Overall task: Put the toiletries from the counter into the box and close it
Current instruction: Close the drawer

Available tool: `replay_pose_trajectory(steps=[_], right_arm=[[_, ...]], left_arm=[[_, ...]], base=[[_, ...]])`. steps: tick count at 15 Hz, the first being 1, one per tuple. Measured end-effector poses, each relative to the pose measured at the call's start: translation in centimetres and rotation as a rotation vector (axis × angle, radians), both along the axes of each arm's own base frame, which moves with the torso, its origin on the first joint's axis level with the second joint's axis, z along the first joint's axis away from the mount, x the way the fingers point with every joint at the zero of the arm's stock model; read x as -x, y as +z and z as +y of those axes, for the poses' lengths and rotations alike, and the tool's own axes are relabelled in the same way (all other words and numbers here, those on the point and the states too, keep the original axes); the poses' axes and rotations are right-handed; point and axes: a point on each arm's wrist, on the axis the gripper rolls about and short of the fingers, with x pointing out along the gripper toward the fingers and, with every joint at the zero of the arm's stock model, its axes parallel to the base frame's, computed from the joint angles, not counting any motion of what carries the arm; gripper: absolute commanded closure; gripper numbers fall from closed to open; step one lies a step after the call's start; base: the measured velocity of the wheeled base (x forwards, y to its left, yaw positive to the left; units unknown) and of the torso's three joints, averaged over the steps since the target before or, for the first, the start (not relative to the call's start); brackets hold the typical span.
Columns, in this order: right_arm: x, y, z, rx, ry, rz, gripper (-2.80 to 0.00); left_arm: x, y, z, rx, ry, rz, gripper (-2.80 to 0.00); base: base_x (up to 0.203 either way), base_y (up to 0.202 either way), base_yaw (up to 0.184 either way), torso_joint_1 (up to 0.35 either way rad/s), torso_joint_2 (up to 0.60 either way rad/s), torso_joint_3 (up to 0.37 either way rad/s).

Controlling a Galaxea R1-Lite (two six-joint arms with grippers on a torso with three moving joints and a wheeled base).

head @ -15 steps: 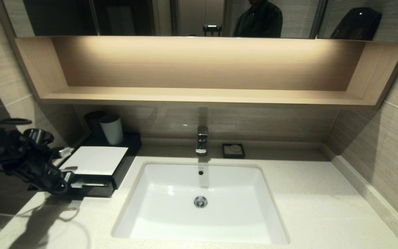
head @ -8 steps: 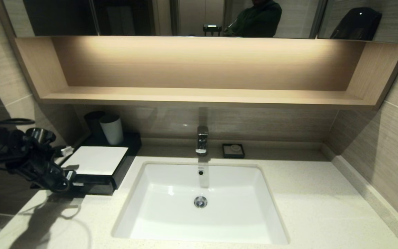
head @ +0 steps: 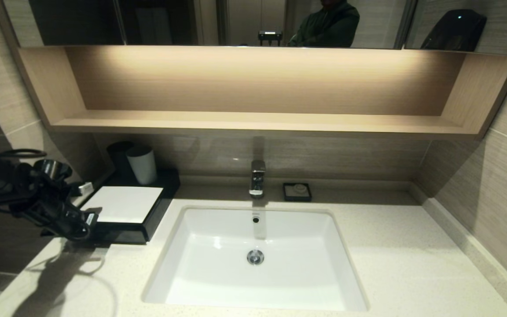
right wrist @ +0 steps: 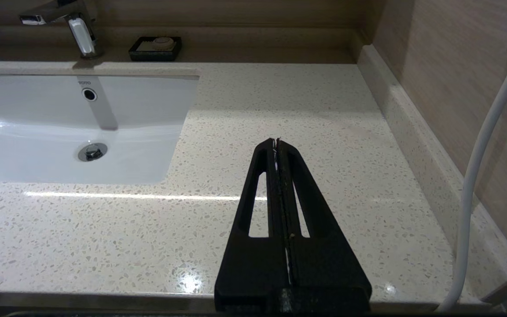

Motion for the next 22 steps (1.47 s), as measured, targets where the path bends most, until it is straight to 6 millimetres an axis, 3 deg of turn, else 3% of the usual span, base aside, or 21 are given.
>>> replay_pose_trajectory(steps=[22], right_arm=[[0.00, 0.00, 0.00, -0.001, 0.000, 0.000, 0.00]], left_arm=[[-0.35, 0.27, 0.08, 0.036, 0.030, -0.026, 0.00]], base=[[0.000, 0.000, 0.000, 0.000, 0.00, 0.000]])
